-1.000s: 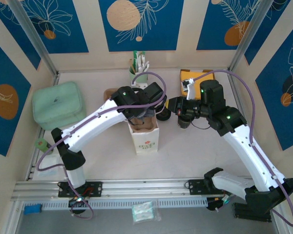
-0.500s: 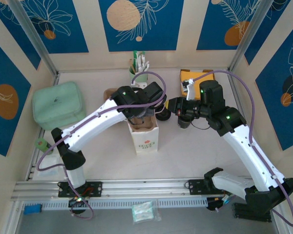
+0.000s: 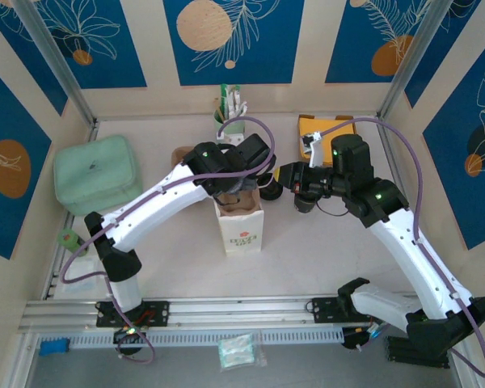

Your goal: Pack the takeout coffee

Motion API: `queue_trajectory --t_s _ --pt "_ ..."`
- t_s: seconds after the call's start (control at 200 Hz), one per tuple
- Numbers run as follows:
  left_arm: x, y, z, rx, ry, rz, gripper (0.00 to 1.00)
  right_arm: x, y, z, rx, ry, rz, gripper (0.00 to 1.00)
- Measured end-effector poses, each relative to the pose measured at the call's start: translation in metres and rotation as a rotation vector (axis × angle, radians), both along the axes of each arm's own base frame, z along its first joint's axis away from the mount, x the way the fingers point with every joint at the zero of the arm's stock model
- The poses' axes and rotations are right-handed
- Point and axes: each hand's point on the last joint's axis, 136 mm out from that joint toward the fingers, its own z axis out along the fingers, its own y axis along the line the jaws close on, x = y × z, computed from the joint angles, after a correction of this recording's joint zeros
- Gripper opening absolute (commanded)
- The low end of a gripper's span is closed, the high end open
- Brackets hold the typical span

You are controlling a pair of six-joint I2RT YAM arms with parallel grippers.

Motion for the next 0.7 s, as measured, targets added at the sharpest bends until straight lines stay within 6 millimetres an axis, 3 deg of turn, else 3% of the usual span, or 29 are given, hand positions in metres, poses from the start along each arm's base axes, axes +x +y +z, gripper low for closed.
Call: queue_trajectory --t_s 0.7 --pt "0.0066 0.0059 0.006 0.022 -0.049 0.025 0.11 0.0001 -0.0003 -0.0024 -0.002 0.005 -0.001 0.07"
